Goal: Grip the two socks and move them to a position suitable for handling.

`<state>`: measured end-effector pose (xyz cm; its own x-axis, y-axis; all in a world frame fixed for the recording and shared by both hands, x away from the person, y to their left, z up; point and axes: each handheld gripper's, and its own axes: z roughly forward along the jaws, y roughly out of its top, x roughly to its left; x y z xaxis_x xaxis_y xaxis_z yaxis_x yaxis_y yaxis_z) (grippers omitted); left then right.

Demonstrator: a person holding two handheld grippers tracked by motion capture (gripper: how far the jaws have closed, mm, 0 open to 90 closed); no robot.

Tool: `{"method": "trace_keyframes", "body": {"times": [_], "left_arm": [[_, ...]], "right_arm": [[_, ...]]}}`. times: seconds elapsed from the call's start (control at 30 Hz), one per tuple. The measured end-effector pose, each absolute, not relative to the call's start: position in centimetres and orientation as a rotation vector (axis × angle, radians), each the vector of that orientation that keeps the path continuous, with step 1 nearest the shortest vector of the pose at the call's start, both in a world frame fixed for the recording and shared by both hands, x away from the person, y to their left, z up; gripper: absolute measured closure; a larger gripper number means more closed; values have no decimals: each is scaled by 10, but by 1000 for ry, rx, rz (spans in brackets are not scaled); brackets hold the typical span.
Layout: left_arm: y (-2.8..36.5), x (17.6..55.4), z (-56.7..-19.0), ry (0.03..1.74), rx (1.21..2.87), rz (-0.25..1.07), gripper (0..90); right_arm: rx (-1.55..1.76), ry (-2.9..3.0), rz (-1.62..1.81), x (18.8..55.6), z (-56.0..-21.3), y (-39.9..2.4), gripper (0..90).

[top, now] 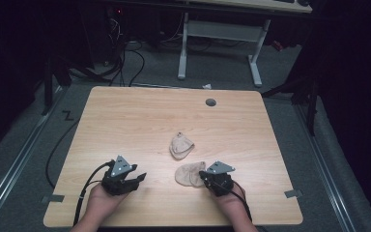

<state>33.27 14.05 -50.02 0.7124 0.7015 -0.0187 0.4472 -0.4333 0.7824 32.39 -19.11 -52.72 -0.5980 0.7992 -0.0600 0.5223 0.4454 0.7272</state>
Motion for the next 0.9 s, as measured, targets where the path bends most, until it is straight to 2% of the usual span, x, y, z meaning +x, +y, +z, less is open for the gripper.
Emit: {"method": "trace_keyframes", "body": {"times": [0.43, 0.6, 0.67, 0.8, 0.9], "left_arm": [[108, 320, -502, 793, 2147, 356, 555], [91, 311, -505, 770, 2175, 296, 618], [80, 307, -510, 745, 2211, 276, 680], [73, 306, -519, 738, 2270, 290, 753], [72, 308, -522, 738, 2280, 296, 776]], "right_arm": [[990, 2382, 976, 305, -528, -161, 898], [948, 2401, 977, 299, -528, -152, 897], [931, 2407, 972, 298, -527, -149, 897], [928, 2406, 971, 296, -528, -147, 895], [930, 2405, 973, 296, -528, -147, 893]]}}
